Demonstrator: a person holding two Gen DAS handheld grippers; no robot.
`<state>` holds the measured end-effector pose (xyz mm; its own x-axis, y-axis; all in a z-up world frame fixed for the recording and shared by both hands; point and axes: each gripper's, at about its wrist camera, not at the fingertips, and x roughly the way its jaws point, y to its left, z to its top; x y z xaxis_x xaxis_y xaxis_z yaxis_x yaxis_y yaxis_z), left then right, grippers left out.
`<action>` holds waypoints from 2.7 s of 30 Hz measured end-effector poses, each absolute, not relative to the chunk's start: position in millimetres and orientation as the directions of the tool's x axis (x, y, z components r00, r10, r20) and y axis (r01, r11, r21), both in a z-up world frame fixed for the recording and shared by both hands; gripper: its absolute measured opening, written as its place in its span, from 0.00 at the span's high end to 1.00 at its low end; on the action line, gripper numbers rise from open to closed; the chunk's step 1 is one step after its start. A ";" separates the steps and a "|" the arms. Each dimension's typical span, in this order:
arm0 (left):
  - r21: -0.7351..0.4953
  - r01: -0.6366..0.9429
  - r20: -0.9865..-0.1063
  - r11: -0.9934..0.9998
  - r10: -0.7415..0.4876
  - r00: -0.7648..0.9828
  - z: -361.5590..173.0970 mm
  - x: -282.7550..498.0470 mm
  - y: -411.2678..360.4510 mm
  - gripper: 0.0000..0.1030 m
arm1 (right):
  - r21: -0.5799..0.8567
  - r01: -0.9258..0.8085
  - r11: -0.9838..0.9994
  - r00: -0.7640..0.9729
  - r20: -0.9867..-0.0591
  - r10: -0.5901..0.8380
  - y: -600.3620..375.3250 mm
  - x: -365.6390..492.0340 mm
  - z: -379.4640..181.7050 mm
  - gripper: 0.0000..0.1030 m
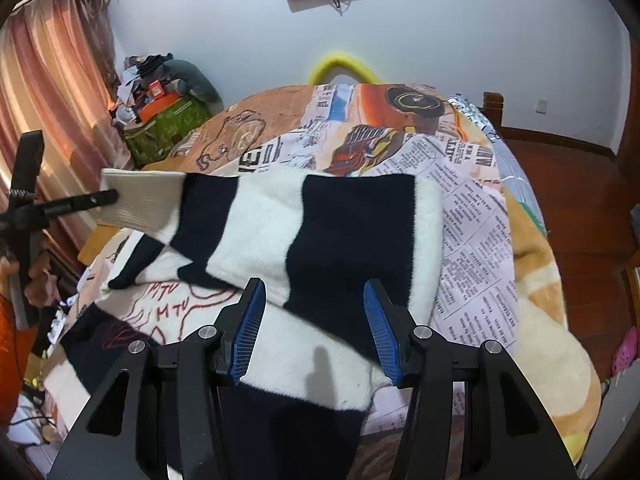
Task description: Fold small clothes
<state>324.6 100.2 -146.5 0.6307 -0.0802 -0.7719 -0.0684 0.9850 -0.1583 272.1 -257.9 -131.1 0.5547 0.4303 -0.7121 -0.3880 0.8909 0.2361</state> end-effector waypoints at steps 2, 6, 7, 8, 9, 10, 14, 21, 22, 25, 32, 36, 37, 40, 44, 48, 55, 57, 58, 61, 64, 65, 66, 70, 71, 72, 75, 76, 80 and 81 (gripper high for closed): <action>-0.197 -0.105 -0.774 0.975 -0.089 0.626 -147.3 327.0 121.5 0.95 | 0.222 -0.384 0.896 0.563 -0.713 0.418 -258.4 273.9 -131.0 0.54; -0.250 -0.159 -0.781 0.955 -0.102 0.617 -151.9 325.1 153.5 0.95 | 0.202 -0.372 0.906 0.572 -0.718 0.395 -259.1 280.1 -130.9 0.54; -0.251 -0.168 -0.785 0.953 -0.099 0.612 -154.0 324.1 158.8 0.95 | 0.193 -0.369 0.909 0.577 -0.719 0.387 -259.1 281.9 -131.1 0.54; -0.252 -0.172 -0.790 0.952 -0.100 0.605 -156.7 323.2 162.9 0.95 | 0.186 -0.367 0.912 0.581 -0.719 0.381 -259.0 284.0 -131.5 0.54; -0.252 -0.176 -0.795 0.952 -0.100 0.598 -159.8 323.1 164.9 0.95 | 0.180 -0.366 0.913 0.583 -0.721 0.375 -258.6 287.0 -132.1 0.54; -0.251 -0.180 -0.801 0.951 -0.100 0.590 -163.6 322.3 166.8 0.95 | 0.177 -0.366 0.914 0.583 -0.722 0.373 -257.5 289.6 -132.4 0.54; -0.240 -0.199 -0.822 0.950 -0.090 0.563 -179.4 315.0 175.9 0.96 | 0.147 -0.363 0.920 0.587 -0.731 0.349 -249.4 304.1 -137.3 0.54; -0.243 -0.265 -0.844 0.933 -0.069 0.532 -203.3 294.8 205.2 1.00 | 0.130 -0.363 0.923 0.584 -0.739 0.334 -233.9 322.3 -146.1 0.54; -0.237 -0.259 -0.850 0.936 -0.071 0.522 -207.7 293.3 206.5 1.00 | 0.135 -0.366 0.921 0.584 -0.737 0.340 -232.4 322.1 -146.5 0.54; -0.227 -0.239 -0.857 0.944 -0.077 0.509 -213.6 294.4 203.4 0.97 | 0.158 -0.374 0.914 0.578 -0.731 0.363 -230.0 317.9 -145.9 0.54; -0.299 -0.205 -0.859 0.932 -0.169 0.483 -233.6 322.0 184.8 0.50 | 0.142 -0.378 0.915 0.578 -0.736 0.353 -237.6 308.9 -140.3 0.54; -0.305 -0.215 -0.885 0.928 -0.193 0.423 -260.7 343.8 175.3 0.50 | 0.120 -0.358 0.926 0.590 -0.739 0.323 -250.8 304.0 -136.1 0.54; -0.293 -0.215 -0.886 0.931 -0.180 0.427 -262.9 344.8 173.5 0.51 | 0.111 -0.352 0.930 0.594 -0.741 0.313 -255.1 302.8 -135.4 0.54; -0.257 -0.194 -0.877 0.947 -0.144 0.459 -256.7 345.4 163.3 0.88 | 0.105 -0.336 0.936 0.597 -0.745 0.298 -265.0 302.3 -134.5 0.54; -0.213 -0.178 -0.851 0.961 -0.093 0.517 -231.9 338.3 155.2 0.90 | 0.107 -0.321 0.941 0.608 -0.739 0.291 -269.0 301.2 -131.9 0.54; -0.229 -0.173 -0.790 0.958 -0.079 0.608 -190.5 322.6 160.5 0.90 | 0.121 -0.331 0.936 0.618 -0.722 0.312 -265.9 303.4 -129.4 0.54; -0.186 -0.207 -0.785 0.960 -0.019 0.619 -177.5 310.4 175.9 0.91 | 0.144 -0.377 0.915 0.609 -0.706 0.362 -246.5 312.0 -131.8 0.54; -0.186 -0.226 -0.810 0.956 -0.019 0.586 -192.5 307.8 181.3 0.90 | 0.153 -0.390 0.908 0.599 -0.707 0.376 -240.5 315.1 -135.4 0.54; -0.185 -0.239 -0.823 0.953 -0.017 0.568 -201.2 306.3 184.0 0.90 | 0.154 -0.394 0.906 0.592 -0.712 0.378 -236.8 317.4 -138.5 0.54; -0.186 -0.279 -0.851 0.942 -0.013 0.524 -226.4 301.4 191.9 0.90 | 0.148 -0.403 0.903 0.576 -0.726 0.376 -228.9 322.4 -146.3 0.54; -0.196 -0.292 -0.879 0.936 -0.036 0.475 -250.8 299.9 195.3 0.90 | 0.117 -0.410 0.904 0.577 -0.735 0.357 -223.4 326.0 -152.1 0.54; -0.191 -0.291 -0.884 0.938 -0.035 0.467 -255.5 299.1 194.7 0.89 | 0.106 -0.413 0.904 0.574 -0.741 0.349 -221.8 327.8 -154.7 0.54; -0.181 -0.284 -0.886 0.942 -0.031 0.462 -259.4 299.5 192.9 0.88 | 0.097 -0.416 0.904 0.571 -0.746 0.343 -221.1 328.5 -156.7 0.54; -0.125 -0.266 -0.888 0.956 0.012 0.459 -257.7 300.1 187.0 0.81 | 0.056 -0.433 0.900 0.572 -0.755 0.322 -217.6 325.5 -159.4 0.50; -0.102 -0.266 -0.891 0.959 0.031 0.454 -257.6 299.3 186.1 0.75 | 0.050 -0.436 0.898 0.571 -0.756 0.319 -217.3 323.7 -158.9 0.49; -0.077 -0.269 -0.892 0.960 0.054 0.449 -257.1 298.5 186.0 0.65 | 0.047 -0.438 0.898 0.569 -0.759 0.317 -217.5 321.5 -158.4 0.48; -0.044 -0.276 -0.891 0.960 0.088 0.446 -254.7 293.6 189.4 0.50 | 0.041 -0.437 0.899 0.561 -0.768 0.308 -219.4 316.3 -156.6 0.46; -0.050 -0.276 -0.892 0.960 0.082 0.445 -254.0 291.8 191.4 0.50 | 0.042 -0.438 0.898 0.555 -0.774 0.306 -220.8 313.3 -155.4 0.45; -0.045 -0.285 -0.894 0.957 0.089 0.440 -247.9 277.5 197.2 0.44 | 0.033 -0.435 0.900 0.541 -0.789 0.290 -227.3 299.7 -151.5 0.44; -0.039 -0.289 -0.893 0.957 0.096 0.439 -245.5 273.5 197.9 0.43 | 0.024 -0.431 0.902 0.540 -0.794 0.279 -230.5 294.5 -150.4 0.43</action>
